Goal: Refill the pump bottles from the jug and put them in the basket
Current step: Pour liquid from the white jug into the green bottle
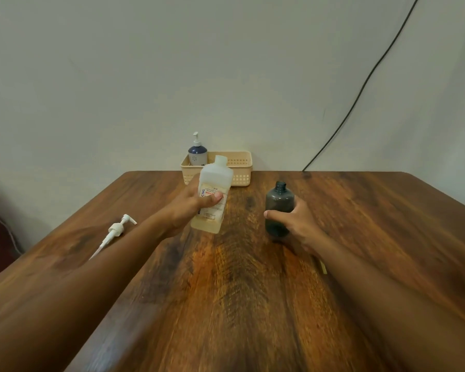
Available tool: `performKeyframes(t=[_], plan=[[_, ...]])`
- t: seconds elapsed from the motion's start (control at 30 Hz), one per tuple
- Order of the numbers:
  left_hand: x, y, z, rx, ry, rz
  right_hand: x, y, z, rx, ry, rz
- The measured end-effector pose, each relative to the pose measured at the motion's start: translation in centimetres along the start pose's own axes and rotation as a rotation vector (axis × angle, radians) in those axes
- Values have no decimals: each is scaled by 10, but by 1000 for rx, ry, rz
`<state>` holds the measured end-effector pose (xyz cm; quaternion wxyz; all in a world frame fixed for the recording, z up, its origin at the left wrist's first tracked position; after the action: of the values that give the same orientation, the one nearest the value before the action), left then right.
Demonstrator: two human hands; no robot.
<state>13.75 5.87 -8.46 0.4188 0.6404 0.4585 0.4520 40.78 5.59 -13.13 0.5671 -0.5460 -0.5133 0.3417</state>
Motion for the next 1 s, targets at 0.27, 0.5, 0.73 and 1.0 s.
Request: performKeyframes(t=[0.27, 0.5, 0.73, 1.0], plan=[[2, 29, -12, 171, -47, 75, -2, -48, 10, -89, -74, -102], [-1, 61, -17, 380, -99, 204, -11, -67, 17, -165, -129, -163], [-3, 76, -20, 446, -128, 240, -15, -78, 21, -193, -147, -214], [-6, 76, -19, 475, -167, 243, -18, -81, 21, -212, -155, -231]])
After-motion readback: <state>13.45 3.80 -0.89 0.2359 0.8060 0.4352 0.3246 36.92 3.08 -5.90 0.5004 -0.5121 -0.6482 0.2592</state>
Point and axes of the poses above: each hand's wrist, its own x-axis towards the middle knuckle, its own z-axis out of the palm, y = z × x, the point moved 4 cm from there along x, towards the middle knuckle, and after that the axes turned 11 degrees about y, right-handed, at the moved point
